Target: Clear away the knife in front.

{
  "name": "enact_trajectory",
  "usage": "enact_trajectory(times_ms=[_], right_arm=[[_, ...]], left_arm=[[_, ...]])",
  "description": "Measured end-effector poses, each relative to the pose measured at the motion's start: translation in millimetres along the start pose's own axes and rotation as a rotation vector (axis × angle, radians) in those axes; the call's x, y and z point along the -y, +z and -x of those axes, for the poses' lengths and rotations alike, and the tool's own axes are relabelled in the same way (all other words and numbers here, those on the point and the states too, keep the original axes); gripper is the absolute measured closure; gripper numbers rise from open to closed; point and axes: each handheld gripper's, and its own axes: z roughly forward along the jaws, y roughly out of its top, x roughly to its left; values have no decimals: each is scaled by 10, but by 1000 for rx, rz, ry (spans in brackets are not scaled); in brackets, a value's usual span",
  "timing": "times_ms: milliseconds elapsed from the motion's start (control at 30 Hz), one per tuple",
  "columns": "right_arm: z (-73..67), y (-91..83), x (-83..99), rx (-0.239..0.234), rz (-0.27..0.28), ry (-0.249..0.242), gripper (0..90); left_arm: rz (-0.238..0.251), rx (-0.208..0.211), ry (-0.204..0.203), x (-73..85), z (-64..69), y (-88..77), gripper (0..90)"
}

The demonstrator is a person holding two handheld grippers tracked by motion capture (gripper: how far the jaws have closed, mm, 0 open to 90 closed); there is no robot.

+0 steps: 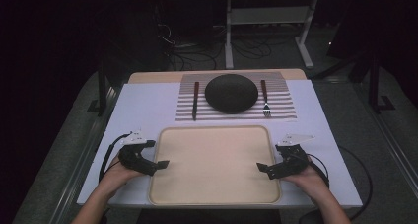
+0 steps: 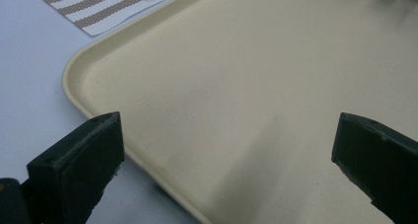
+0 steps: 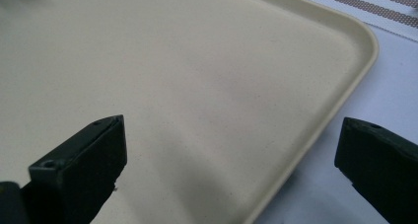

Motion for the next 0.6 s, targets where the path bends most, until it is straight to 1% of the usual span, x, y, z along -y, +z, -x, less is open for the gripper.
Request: enact_trajectory(times_ms=[100,200,300,400,467,500,600], right_arm=[[-10,-1,0,-11,1,-4,0],[-20,3,-6,-17,-7,-7,0],[-34,3,-17,-16,-2,-8,0],[-31,4,-20,-14,-2,-7,0],[-26,5,-21,-16,-2,-4,0],[-24,5,-22,-19,-1,-3,0],[-28,4,-24,-25,4,1,0]], left_arm=[[-5,9,8,-15,-10,3,0],[2,9,16,-32,-4,-4,0],[4,14,20,-49,4,-1,0],[8,18,33,-79,-2,6,0],[12,16,34,-90,-8,10,0],[15,16,32,-116,-34,19,2],[18,17,30,-139,-52,29,33]])
